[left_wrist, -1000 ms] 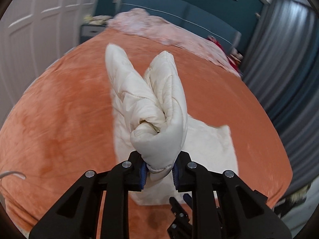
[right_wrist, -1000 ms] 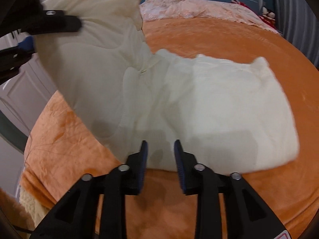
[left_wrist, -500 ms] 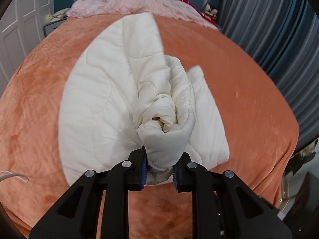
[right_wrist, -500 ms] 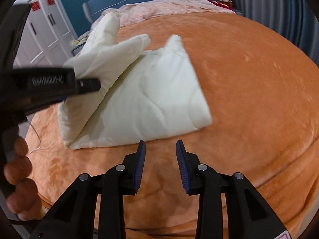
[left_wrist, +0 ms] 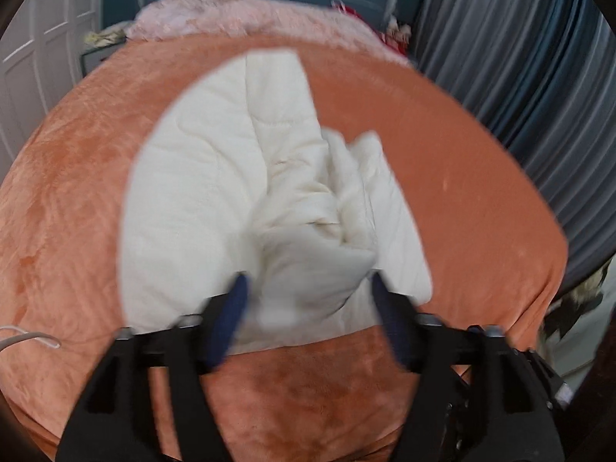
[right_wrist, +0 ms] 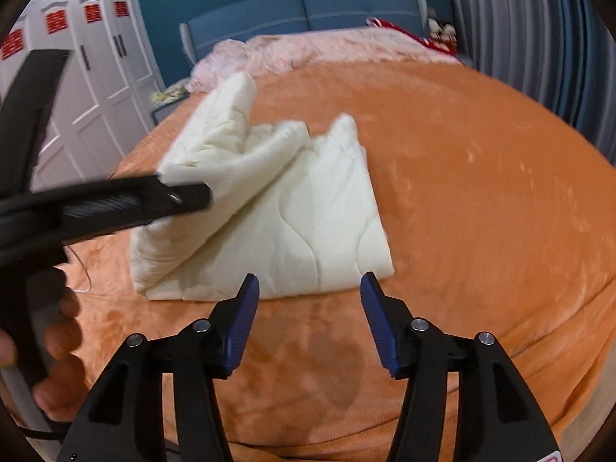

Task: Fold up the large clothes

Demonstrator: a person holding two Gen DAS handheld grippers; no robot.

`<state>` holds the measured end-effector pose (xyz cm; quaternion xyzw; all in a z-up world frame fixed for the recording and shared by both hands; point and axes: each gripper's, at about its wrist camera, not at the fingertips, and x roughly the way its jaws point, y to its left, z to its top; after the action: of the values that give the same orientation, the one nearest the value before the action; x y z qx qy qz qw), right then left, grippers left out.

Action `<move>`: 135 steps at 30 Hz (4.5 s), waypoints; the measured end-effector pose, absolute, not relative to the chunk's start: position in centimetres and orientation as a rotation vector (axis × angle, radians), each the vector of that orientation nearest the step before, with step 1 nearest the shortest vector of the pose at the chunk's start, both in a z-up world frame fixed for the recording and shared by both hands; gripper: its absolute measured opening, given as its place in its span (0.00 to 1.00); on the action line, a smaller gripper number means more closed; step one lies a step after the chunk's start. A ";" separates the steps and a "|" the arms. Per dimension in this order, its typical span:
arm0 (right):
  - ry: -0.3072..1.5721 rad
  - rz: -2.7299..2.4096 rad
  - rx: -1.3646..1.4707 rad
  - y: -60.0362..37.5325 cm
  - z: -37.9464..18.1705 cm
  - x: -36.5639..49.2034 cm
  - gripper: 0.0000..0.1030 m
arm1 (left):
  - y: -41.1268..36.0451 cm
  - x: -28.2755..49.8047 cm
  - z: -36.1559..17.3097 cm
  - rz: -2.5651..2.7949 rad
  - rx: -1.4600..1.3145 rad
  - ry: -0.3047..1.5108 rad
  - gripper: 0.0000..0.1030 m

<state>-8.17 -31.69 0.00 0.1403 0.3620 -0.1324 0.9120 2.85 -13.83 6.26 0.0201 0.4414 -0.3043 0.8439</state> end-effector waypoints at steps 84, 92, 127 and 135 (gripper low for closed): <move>0.684 -0.344 0.674 -46.8 4.3 5.2 0.51 | -16.2 16.0 10.0 -0.528 -0.079 0.958 0.62; 0.748 -0.341 0.720 -47.4 -1.5 8.4 0.15 | -20.9 18.4 5.9 -0.486 0.032 1.018 0.62; 0.731 -0.437 0.589 -47.5 -9.0 9.4 0.18 | -24.4 19.2 -3.5 -0.374 0.139 0.916 0.89; 0.766 -0.373 0.721 -48.7 -6.9 7.3 0.43 | -22.0 19.0 -1.3 -0.404 0.106 0.993 0.90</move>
<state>7.27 -48.65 -6.95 0.3421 0.3632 -0.1772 0.8483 19.01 -22.00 -1.32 0.0502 0.4727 -0.1926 0.8585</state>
